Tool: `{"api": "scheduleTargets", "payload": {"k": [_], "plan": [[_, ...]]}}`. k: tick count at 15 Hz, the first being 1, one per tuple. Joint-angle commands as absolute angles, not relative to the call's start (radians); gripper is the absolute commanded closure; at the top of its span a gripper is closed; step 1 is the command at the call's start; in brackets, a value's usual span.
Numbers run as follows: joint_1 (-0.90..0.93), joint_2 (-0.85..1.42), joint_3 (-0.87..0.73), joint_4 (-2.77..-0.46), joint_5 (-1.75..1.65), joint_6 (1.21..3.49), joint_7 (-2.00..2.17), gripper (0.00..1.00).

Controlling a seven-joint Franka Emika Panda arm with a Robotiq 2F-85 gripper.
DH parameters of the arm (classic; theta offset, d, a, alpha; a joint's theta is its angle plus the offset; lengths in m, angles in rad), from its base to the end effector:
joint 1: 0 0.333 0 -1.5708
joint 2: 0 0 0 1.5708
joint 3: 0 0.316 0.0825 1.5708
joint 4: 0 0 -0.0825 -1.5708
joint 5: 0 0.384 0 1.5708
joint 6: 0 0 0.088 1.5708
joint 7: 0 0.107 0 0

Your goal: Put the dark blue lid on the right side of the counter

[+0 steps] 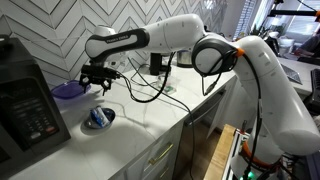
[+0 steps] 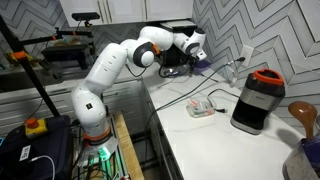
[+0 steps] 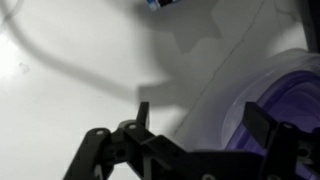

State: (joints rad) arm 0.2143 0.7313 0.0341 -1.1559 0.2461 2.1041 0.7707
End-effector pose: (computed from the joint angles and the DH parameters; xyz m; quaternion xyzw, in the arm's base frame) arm 0.7479 0.1934 0.3883 -0.9371 0.3085 -0.0341 0.1595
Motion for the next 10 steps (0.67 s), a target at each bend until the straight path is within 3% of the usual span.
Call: {"api": "scheduleTargets", "payload": {"k": [1, 10], "plan": [[0.219, 0.760, 0.027, -1.130, 0.221, 2.102, 0.798, 0.06], [0.235, 0.800, 0.024, -1.070, 0.182, 2.127, 0.785, 0.07]]}}
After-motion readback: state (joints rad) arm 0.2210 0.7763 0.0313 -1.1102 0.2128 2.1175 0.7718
